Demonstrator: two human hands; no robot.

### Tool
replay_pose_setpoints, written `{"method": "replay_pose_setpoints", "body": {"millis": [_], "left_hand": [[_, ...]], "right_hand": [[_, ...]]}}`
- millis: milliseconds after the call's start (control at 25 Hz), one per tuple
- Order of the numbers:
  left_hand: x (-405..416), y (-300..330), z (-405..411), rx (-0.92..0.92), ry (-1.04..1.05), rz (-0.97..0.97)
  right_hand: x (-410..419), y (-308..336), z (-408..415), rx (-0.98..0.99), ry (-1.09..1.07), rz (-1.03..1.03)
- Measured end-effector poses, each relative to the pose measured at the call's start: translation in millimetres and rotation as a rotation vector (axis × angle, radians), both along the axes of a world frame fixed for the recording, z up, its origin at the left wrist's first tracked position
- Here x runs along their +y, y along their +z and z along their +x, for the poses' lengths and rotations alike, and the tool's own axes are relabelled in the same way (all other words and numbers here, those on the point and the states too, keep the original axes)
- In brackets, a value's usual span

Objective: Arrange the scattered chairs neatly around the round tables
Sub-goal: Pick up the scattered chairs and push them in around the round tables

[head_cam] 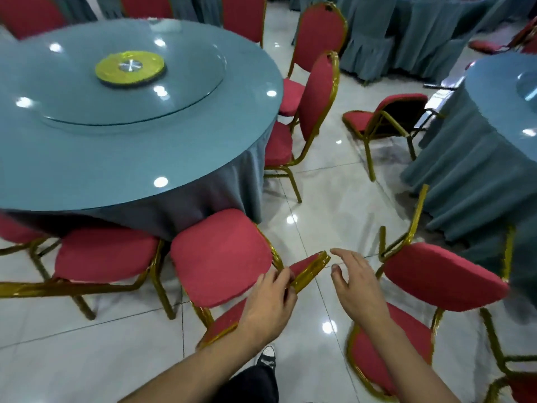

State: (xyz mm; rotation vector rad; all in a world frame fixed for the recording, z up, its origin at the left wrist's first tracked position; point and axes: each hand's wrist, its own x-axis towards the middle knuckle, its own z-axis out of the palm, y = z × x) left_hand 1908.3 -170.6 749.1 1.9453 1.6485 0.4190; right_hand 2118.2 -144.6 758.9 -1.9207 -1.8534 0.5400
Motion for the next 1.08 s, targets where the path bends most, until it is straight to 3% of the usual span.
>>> {"method": "replay_pose_setpoints", "body": {"millis": [200, 360, 640, 1080], "left_hand": [[-44.0, -13.2, 1.2, 0.245, 0.312, 0.055], [-76.7, -25.3, 11.0, 0.187, 0.652, -0.067], [-56.4, -25.8, -8.8, 0.162, 0.644, 0.015], [47.0, -33.9, -57.4, 0.172, 0.568, 0.036]], "right_hand": [[25.5, -20.4, -1.7, -0.106, 0.334, -0.072], [24.0, -38.7, 1.4, -0.078, 0.444, -0.083], [28.9, -54.8, -27.6, -0.089, 0.299, 0.015], [116.0, -50.2, -76.5, -0.086, 0.257, -0.101]]}}
